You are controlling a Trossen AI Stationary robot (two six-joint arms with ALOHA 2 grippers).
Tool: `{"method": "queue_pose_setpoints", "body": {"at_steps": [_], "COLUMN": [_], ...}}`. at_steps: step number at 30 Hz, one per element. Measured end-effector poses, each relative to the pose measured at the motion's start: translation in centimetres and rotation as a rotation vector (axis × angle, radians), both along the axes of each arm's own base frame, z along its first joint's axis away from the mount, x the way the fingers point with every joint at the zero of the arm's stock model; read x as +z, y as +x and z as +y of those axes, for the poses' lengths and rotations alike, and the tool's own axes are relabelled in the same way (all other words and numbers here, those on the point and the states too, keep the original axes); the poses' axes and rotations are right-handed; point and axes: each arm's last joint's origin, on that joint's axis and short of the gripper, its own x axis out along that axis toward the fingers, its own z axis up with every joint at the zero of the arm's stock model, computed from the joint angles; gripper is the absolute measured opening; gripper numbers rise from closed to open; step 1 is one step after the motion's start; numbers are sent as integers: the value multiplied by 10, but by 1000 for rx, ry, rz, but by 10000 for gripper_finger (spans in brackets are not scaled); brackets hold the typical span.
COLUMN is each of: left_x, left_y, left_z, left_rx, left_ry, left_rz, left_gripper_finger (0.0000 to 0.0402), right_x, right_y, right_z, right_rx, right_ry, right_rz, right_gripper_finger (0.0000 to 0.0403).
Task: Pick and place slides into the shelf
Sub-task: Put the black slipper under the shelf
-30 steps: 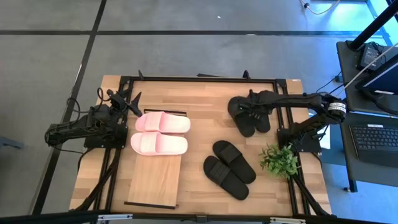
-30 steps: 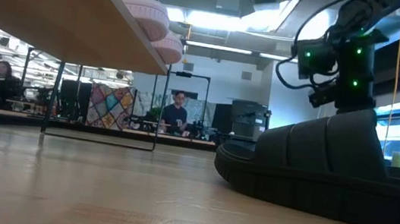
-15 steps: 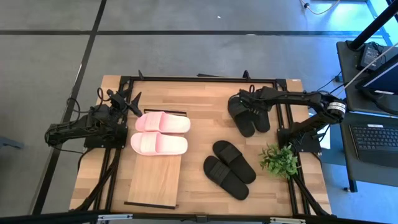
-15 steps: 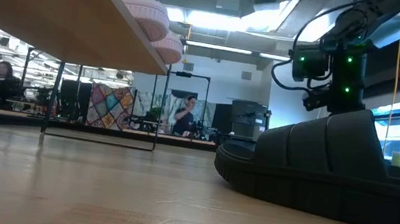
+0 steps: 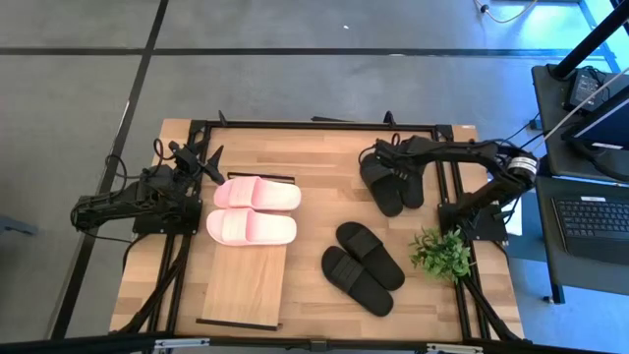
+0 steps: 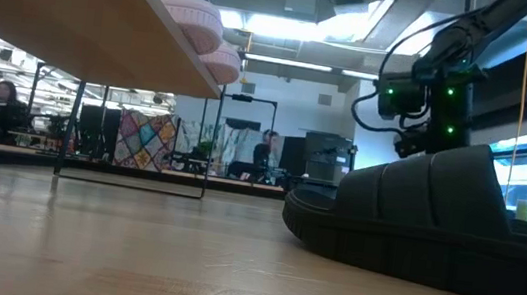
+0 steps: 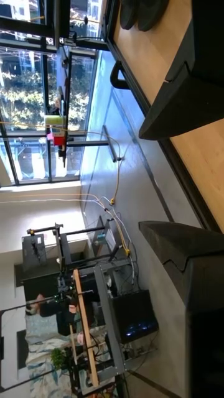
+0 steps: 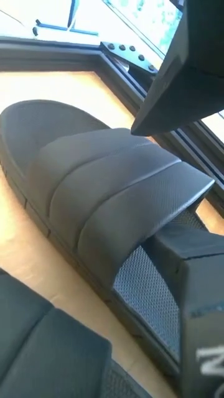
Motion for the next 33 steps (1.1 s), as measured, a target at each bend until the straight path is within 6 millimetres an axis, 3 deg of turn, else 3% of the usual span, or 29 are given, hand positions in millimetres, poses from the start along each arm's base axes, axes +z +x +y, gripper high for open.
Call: {"method": "queue_pose_setpoints", "body": {"at_steps": [10, 33], "left_x": [0, 0], "left_y": [0, 0], "left_z": [0, 0], "left_rx": [0, 1], "left_ry": [0, 0], "left_rz": [0, 1], "left_gripper_finger": [217, 217], "right_x": [-3, -3], "right_y": [1, 1], "right_z": [0, 0], "right_rx": [2, 0], "right_ry": [5, 6], "right_rz": [7, 7], "right_gripper_finger": [203, 201]}}
